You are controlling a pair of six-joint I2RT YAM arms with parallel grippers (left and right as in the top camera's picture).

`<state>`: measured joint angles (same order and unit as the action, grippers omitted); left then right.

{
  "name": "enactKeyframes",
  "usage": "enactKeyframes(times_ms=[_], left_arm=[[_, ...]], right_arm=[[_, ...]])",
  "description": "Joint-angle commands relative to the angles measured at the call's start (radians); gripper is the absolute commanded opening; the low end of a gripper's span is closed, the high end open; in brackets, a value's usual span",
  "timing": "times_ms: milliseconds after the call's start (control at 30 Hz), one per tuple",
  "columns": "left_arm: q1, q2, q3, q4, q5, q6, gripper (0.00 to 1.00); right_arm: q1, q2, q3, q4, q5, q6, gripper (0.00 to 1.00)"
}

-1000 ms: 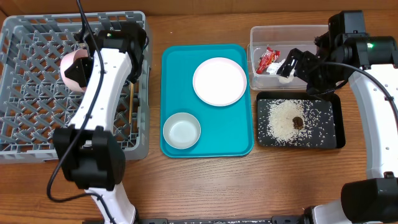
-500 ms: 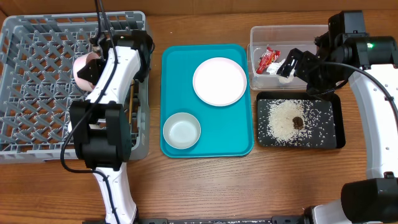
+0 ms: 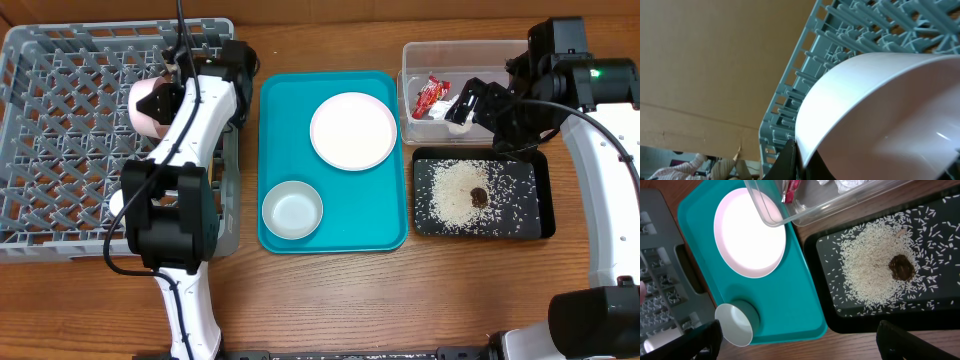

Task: Sort waste into correct bins and load items into the dishwasher
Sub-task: 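Lift the pink bowl and set it in the dish rack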

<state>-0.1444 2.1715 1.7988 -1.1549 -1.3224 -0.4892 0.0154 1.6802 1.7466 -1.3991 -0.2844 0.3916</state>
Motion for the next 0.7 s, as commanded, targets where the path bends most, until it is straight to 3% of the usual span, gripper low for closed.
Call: enactKeyframes(times_ms=[0,133,367,433,667], left_arm=[[-0.046,0.02,-0.006,-0.01,0.015,0.018,0.08],[-0.06,0.02,-0.006,-0.055,0.03,0.018,0.16],[-0.06,0.02,-0.006,-0.122,0.163,0.01,0.21],[-0.061,0.02,-0.005,-0.138,0.181,-0.005,0.32],[-0.105,0.018,0.057,-0.243,0.215,-0.081,0.52]], right_arm=[[0.002,-0.035,0.021,0.002,-0.006,-0.006,1.0],[0.002,-0.035,0.021,0.002,-0.006,-0.006,1.0],[0.002,-0.035,0.021,0.002,-0.006,-0.006,1.0],[0.002,-0.035,0.021,0.001,-0.007,-0.006,1.0],[0.002,-0.035,0.021,0.001,-0.01,-0.006,1.0]])
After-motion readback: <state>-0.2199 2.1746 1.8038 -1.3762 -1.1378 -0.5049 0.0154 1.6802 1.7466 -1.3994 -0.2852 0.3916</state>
